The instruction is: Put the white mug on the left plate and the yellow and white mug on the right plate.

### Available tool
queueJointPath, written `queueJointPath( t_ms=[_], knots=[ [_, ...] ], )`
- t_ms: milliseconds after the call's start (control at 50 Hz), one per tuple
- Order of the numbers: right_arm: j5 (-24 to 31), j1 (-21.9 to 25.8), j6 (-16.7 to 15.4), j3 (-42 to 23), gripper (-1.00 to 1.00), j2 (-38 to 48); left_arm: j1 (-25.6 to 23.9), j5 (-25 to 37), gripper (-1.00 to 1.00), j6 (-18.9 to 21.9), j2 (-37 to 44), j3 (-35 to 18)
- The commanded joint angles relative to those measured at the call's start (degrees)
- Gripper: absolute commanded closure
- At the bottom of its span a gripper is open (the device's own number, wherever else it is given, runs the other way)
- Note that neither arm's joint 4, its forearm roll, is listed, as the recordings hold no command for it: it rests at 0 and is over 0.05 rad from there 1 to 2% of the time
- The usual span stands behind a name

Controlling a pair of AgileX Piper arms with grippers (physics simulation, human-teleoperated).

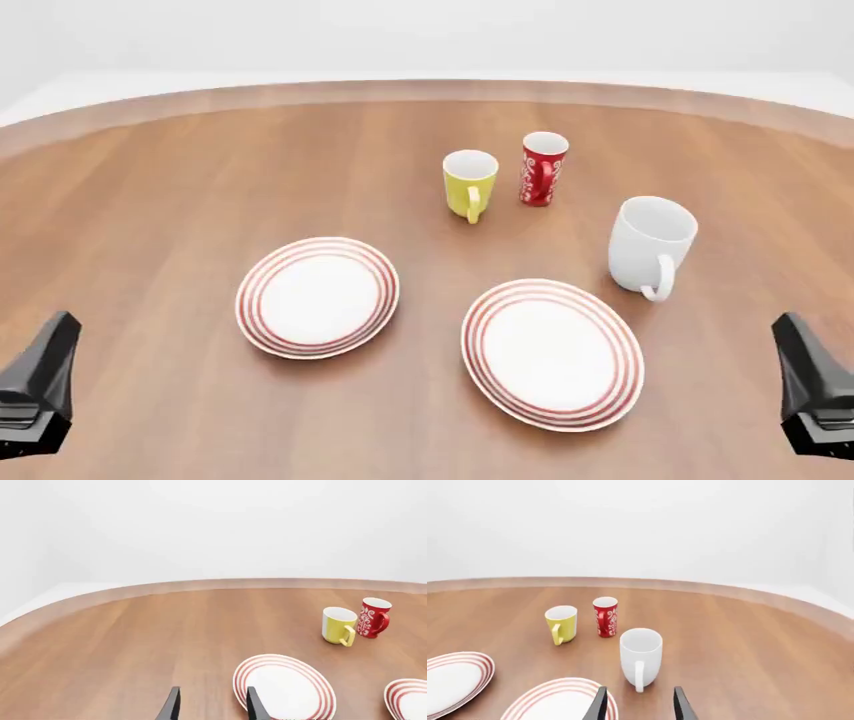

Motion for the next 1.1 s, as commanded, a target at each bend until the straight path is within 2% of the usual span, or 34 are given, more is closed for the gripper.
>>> queueJointPath(
  t_ms=[20, 160, 200, 280, 460, 660, 700, 780, 1100],
  knots=[
    [0.2, 0.3, -1.9, -0.4, -1.0, 0.3, 0.0, -0.1, -1.0, 0.0, 0.3, -0.1],
    [-0.7, 0.5, -3.4, -1.4, -1.0, 2.1, 0.0, -0.1, -1.0, 0.0, 0.3, -0.1],
    [-1.1, 0.5, -2.8, -2.6, -1.0, 3.3, 0.0, -0.1, -1.0, 0.0, 0.3, -0.1],
    [-3.0, 1.7, -4.8, -2.5, -1.0, 5.3, 0.0, -0.1, -1.0, 0.0, 0.3, -0.1],
    [-8.0, 2.1, -5.6, -4.0, -1.0, 11.6, 0.0, -0.1, -1.0, 0.0, 0.3, -0.1],
    [-15.6, 2.4, -4.3, -5.4, -1.0, 21.9, 0.0, -0.1, -1.0, 0.0, 0.3, -0.1],
    [-16.6, 2.3, -2.8, -5.8, -1.0, 23.8, 0.0, -0.1, -1.0, 0.0, 0.3, -0.1],
    [-18.4, 2.2, -1.7, -6.2, -1.0, 26.8, 0.0, -0.1, -1.0, 0.0, 0.3, -0.1],
    [-26.0, 2.4, -2.3, -6.3, -1.0, 38.1, 0.0, -0.1, -1.0, 0.0, 0.3, -0.1]
  ],
)
